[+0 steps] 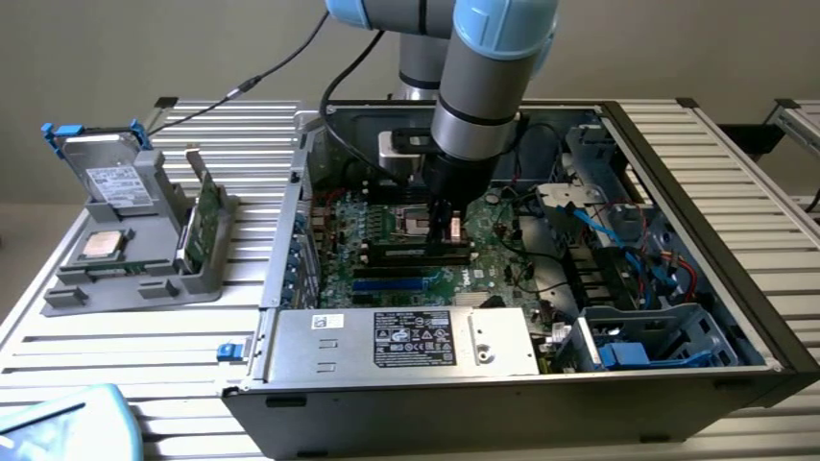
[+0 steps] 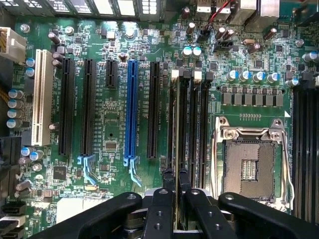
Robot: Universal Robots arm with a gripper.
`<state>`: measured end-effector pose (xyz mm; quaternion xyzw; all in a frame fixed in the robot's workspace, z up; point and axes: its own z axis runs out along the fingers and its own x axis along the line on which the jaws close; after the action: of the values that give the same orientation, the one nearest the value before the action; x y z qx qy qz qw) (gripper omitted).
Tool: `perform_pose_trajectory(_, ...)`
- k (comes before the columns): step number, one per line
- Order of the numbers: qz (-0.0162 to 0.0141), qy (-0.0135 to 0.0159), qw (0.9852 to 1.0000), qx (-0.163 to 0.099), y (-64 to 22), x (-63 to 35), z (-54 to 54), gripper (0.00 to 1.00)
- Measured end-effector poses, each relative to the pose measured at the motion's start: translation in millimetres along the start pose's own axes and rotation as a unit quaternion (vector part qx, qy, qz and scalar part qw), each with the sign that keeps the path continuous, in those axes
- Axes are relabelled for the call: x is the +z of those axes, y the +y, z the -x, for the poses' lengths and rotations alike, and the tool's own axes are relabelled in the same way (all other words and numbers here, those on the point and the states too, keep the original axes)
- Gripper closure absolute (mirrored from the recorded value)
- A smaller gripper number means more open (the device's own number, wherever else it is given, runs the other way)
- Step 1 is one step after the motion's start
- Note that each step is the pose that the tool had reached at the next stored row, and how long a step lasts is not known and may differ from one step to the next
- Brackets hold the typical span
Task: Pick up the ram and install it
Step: 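Insert the ram into the slot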
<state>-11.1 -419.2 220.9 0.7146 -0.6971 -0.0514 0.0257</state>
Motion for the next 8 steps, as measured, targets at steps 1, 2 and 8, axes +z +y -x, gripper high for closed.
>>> perform_pose_trajectory(1, 0.0007, 0.0006, 1.0000, 0.000, 0.0, 0.2, 0.2, 0.85)
perform_pose_trajectory(2, 0.0012, 0.0013, 1.0000, 0.001, -0.1, 0.5, 0.5, 0.85)
perform_pose_trajectory(8, 0.0049, 0.0062, 1.0000, 0.005, -0.4, 2.3, 2.5, 0.85)
